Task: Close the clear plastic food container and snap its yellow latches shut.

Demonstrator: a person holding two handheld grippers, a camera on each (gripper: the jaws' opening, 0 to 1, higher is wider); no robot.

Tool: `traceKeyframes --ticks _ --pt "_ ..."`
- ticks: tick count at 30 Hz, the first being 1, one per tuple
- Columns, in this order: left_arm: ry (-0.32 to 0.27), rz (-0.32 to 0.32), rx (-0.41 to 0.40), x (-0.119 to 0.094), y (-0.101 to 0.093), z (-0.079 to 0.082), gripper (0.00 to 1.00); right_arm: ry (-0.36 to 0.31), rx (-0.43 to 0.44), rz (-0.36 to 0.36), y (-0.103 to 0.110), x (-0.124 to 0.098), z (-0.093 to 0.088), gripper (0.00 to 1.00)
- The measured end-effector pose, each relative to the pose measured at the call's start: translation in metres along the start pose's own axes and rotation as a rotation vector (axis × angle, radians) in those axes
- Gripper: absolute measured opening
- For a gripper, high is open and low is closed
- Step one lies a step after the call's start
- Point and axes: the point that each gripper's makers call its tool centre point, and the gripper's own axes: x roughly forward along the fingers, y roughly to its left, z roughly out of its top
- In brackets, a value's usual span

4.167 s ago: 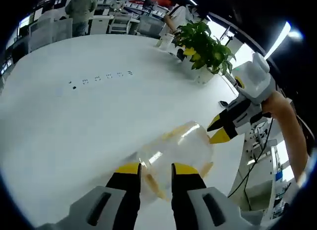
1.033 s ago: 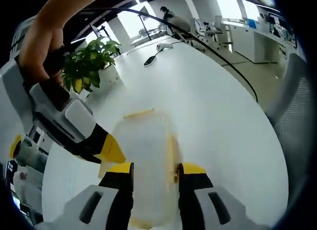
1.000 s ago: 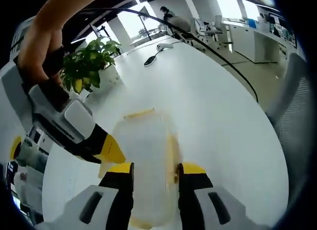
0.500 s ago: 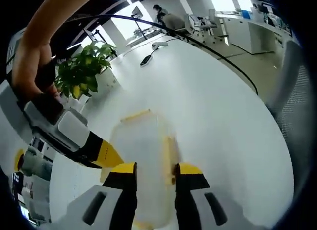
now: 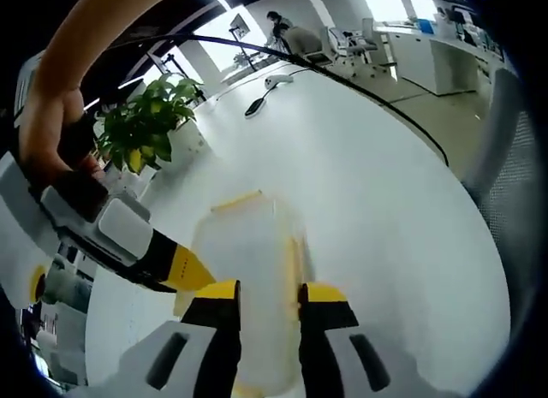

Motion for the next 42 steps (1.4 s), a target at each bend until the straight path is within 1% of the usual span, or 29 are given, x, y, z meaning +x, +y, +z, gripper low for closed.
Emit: traceKeyframes --ticks 2,5,8,12,14,15,16,17,18,19,21,24,27,28,29,30,31,32,33,34,35,36,38,40,41,42 --pt "-0.002 -0.003 0.008 0.001 -0.004 0.003 0.19 0.0 -0.004 0.003 0.0 0.0 -0.001 0.26" --pt "-0.001 0.0 0.009 0.0 -0.004 0.003 0.19 0.002 -0.007 0.016 -0.001 0.0 -0.001 0.26" --pt "-0.003 0.007 0.011 0.0 -0.004 0.003 0.19 -0.016 -0.013 0.069 0.002 0.002 -0.001 0.26" --pt "-0.005 0.006 0.006 0.0 -0.004 0.003 0.19 -0.028 -0.02 0.112 0.002 0.003 0.001 0.24" --pt "-0.01 0.007 0.014 0.0 -0.004 0.003 0.19 -0.045 -0.014 0.15 0.001 0.004 0.002 0.23" --pt "-0.008 0.008 0.009 0.001 -0.005 0.002 0.19 -0.067 -0.019 0.185 0.003 0.006 0.004 0.23" --pt "-0.009 0.008 0.016 0.002 -0.005 0.002 0.19 -0.072 -0.025 0.199 0.004 0.006 0.001 0.23" --pt "-0.01 0.011 0.022 0.002 -0.005 0.003 0.19 -0.082 -0.004 0.218 0.003 0.006 -0.001 0.24" --pt "-0.013 0.012 0.02 0.002 -0.004 0.003 0.19 -0.088 -0.008 0.216 -0.001 0.004 -0.003 0.24" --pt "-0.017 0.012 0.016 0.001 -0.005 0.003 0.2 -0.092 -0.01 0.217 -0.001 0.003 -0.003 0.24" --pt "-0.022 0.016 0.017 0.001 -0.005 0.003 0.2 -0.089 -0.022 0.209 -0.001 0.003 -0.001 0.25" --pt "-0.02 0.016 0.017 0.0 -0.006 0.003 0.2 -0.077 -0.028 0.188 0.005 0.002 0.0 0.25" --pt "-0.02 0.018 0.02 0.0 -0.006 0.004 0.21 -0.067 -0.032 0.162 0.003 0.0 -0.002 0.27" --pt "-0.028 0.013 0.028 -0.001 -0.005 0.004 0.22 -0.066 -0.031 0.153 0.004 0.0 -0.002 0.27" --pt "-0.032 0.007 0.019 -0.002 -0.005 0.004 0.22 -0.063 -0.029 0.147 0.004 -0.001 -0.001 0.27" --pt "-0.037 0.002 0.011 -0.002 -0.005 0.005 0.22 -0.06 -0.004 0.128 0.001 -0.002 -0.003 0.27" --pt "-0.034 -0.001 -0.013 -0.003 -0.004 0.005 0.22 -0.061 0.019 0.111 0.001 -0.003 -0.004 0.27" --pt "-0.022 -0.001 -0.018 -0.005 -0.003 0.003 0.23 -0.066 0.062 0.095 0.003 -0.003 -0.004 0.27" --pt "0.011 0.014 -0.084 -0.009 -0.001 -0.003 0.24 -0.073 0.146 0.06 0.0 -0.004 -0.006 0.3" --pt "0.008 0.019 -0.096 -0.012 0.0 -0.003 0.25 -0.091 0.176 0.016 -0.004 -0.005 -0.007 0.33" --pt "0.002 0.02 -0.092 -0.016 0.003 -0.003 0.26 -0.105 0.162 -0.037 -0.009 -0.009 -0.012 0.35" --pt "0.001 0.022 -0.098 -0.02 0.005 -0.003 0.29 -0.107 0.149 -0.054 -0.008 -0.012 -0.016 0.38" --pt "-0.005 0.025 -0.135 -0.028 0.01 -0.005 0.38 -0.109 0.138 -0.067 0.002 -0.019 -0.025 0.4" --pt "-0.022 0.012 -0.182 -0.036 0.015 -0.005 0.52 -0.144 0.135 -0.083 0.011 -0.028 -0.028 0.46" --pt "-0.03 0.006 -0.204 -0.038 0.017 -0.005 0.59 -0.158 0.132 -0.096 0.013 -0.031 -0.029 0.51" --pt "-0.04 -0.004 -0.215 -0.04 0.017 -0.005 0.69 -0.172 0.119 -0.111 0.018 -0.034 -0.031 0.58"
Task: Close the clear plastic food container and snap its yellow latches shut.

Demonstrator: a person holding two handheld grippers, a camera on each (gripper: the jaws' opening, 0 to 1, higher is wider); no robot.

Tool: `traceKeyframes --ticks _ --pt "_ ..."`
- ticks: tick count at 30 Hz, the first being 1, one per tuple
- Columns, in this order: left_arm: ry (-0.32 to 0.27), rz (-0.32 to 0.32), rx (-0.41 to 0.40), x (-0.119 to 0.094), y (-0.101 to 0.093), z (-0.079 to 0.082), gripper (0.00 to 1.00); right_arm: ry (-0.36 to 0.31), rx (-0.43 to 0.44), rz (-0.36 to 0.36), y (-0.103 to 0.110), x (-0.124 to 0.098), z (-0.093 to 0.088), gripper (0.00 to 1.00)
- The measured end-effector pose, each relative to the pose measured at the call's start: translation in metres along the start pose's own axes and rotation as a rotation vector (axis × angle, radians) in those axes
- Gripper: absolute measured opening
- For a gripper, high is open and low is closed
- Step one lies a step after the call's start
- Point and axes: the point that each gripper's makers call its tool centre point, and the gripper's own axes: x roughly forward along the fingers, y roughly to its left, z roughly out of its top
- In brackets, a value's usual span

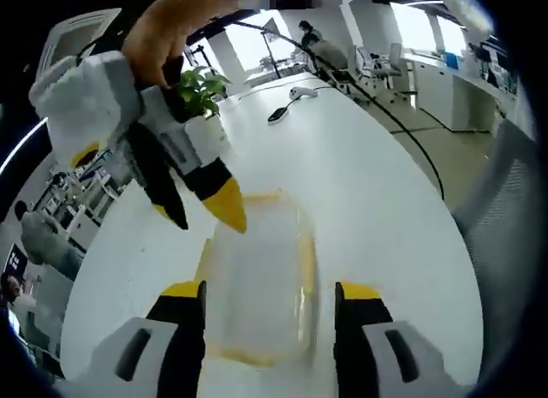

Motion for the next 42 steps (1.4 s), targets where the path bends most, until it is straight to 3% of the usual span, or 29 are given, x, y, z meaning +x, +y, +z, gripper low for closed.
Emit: traceKeyframes --ticks 2,5,9,12,16,21,26,28,30,36,42 --pt "0.004 0.003 0.004 -0.004 0.006 -0.002 0.77 -0.014 -0.018 -0.003 0.008 -0.004 -0.003 0.67" --pt "0.057 0.0 -0.015 -0.006 0.014 -0.012 0.8 -0.044 -0.033 0.006 0.021 -0.007 -0.008 0.74" --pt "0.12 -0.039 -0.029 -0.002 0.019 -0.024 0.9 -0.011 -0.028 0.0 0.021 0.009 -0.021 0.81" --pt "0.156 -0.066 -0.016 0.004 0.02 -0.027 0.9 0.004 -0.049 0.001 0.027 0.019 -0.027 0.85" --pt "0.203 -0.097 0.015 0.012 0.022 -0.033 0.9 -0.004 -0.093 0.002 0.026 0.03 -0.03 0.83" --pt "0.246 -0.119 -0.018 0.022 0.013 -0.032 0.87 0.015 -0.085 0.025 0.029 0.031 -0.041 0.82" --pt "0.309 -0.15 -0.006 0.025 0.004 -0.048 0.82 0.04 -0.118 -0.003 0.026 0.037 -0.049 0.79" --pt "0.31 -0.137 0.006 0.027 0.005 -0.05 0.78 0.052 -0.143 -0.048 0.017 0.041 -0.051 0.71" --pt "0.306 -0.107 0.025 0.03 0.011 -0.052 0.72 0.053 -0.15 -0.026 0.022 0.041 -0.052 0.7" --pt "0.284 -0.132 0.002 0.025 0.007 -0.052 0.71 0.055 -0.159 -0.015 0.023 0.042 -0.052 0.7" --pt "0.295 -0.139 0.01 0.013 0.003 -0.061 0.71 0.062 -0.173 -0.016 0.028 0.046 -0.041 0.7"
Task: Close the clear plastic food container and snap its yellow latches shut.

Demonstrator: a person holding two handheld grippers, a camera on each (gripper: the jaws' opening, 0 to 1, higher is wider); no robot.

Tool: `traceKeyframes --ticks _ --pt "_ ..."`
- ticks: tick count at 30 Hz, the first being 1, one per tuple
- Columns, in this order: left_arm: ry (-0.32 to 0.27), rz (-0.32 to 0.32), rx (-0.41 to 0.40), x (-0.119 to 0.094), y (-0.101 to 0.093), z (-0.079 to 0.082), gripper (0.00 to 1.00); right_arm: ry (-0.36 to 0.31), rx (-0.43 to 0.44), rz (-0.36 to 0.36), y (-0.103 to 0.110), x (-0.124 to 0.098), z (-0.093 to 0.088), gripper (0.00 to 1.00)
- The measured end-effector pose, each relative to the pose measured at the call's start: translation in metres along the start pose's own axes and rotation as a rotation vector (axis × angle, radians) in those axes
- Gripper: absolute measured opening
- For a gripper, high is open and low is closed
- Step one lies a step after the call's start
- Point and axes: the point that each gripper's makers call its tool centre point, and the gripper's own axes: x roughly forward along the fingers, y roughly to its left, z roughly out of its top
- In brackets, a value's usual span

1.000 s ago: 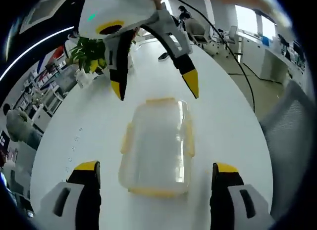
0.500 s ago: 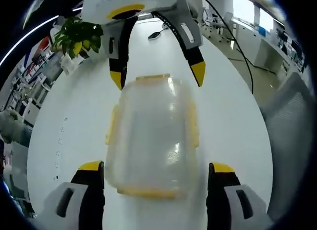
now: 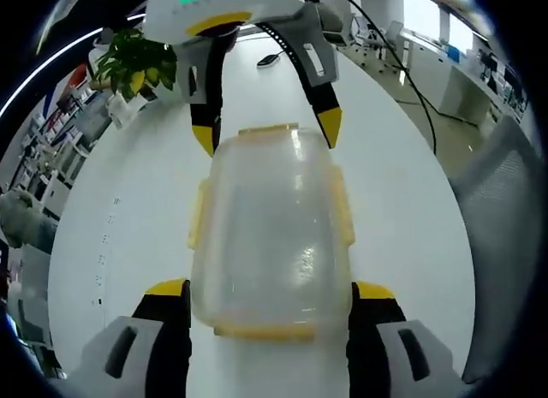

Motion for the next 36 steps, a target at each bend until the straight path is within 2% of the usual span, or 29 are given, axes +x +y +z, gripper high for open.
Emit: traceKeyframes --ticks 6,19,25,30,36 --pt "0.01 -0.003 -0.003 -0.011 -0.005 -0.019 0.71 -0.004 -0.014 0.001 0.005 0.006 0.021 0.7" --pt "0.043 0.012 -0.023 -0.049 -0.013 -0.08 0.71 -0.078 -0.041 0.012 0.014 0.019 0.093 0.71" --pt "0.057 0.021 -0.036 -0.065 -0.018 -0.106 0.71 -0.088 -0.061 0.014 0.018 0.025 0.123 0.71" --pt "0.068 0.029 -0.049 -0.073 -0.022 -0.119 0.71 -0.097 -0.077 0.016 0.02 0.029 0.141 0.71" --pt "0.084 0.036 -0.054 -0.08 -0.025 -0.131 0.71 -0.105 -0.085 0.012 0.022 0.033 0.154 0.72"
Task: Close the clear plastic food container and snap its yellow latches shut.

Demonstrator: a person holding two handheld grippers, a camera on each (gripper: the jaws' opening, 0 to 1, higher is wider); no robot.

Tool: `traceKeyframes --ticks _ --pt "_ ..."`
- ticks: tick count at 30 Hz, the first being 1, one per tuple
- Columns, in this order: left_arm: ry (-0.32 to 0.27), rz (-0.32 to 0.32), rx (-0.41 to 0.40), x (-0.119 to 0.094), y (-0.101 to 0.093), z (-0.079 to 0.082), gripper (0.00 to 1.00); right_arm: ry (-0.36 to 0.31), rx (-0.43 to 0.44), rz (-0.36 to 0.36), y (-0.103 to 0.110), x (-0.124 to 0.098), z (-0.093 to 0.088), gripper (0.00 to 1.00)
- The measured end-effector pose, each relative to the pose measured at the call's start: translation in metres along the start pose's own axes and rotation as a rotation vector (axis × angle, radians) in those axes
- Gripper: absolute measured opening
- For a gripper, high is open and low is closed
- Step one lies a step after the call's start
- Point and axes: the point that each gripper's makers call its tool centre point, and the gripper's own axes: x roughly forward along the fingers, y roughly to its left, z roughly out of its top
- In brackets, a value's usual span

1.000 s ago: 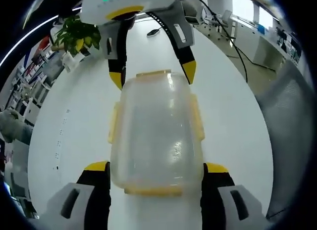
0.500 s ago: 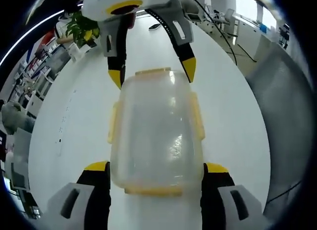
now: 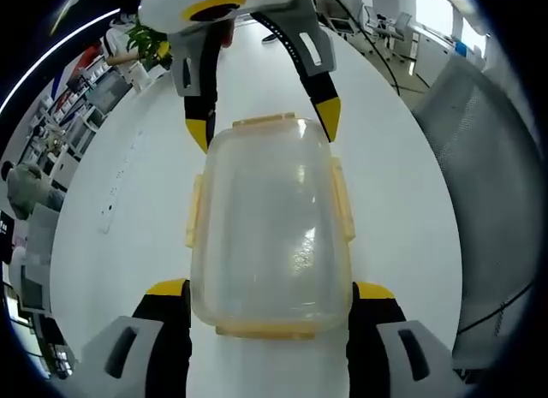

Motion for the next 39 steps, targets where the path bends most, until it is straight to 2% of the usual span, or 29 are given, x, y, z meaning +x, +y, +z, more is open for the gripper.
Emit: traceKeyframes --ticks 7,12,22,33,39 --pt "0.0 0.003 0.005 0.0 0.0 -0.004 0.72 0.002 -0.014 0.009 0.0 0.007 0.005 0.74" --pt "0.001 -0.007 0.009 0.003 0.007 -0.007 0.73 -0.015 -0.018 0.017 -0.006 0.008 0.006 0.74" --pt "0.043 -0.006 0.023 0.01 0.036 -0.016 0.74 -0.068 -0.01 -0.002 -0.035 0.01 0.014 0.75" --pt "0.047 0.01 0.006 0.017 0.069 -0.02 0.75 -0.093 -0.027 -0.021 -0.07 0.012 0.015 0.76" --pt "0.046 0.017 0.006 0.019 0.076 -0.019 0.76 -0.098 -0.029 -0.026 -0.079 0.012 0.015 0.76"
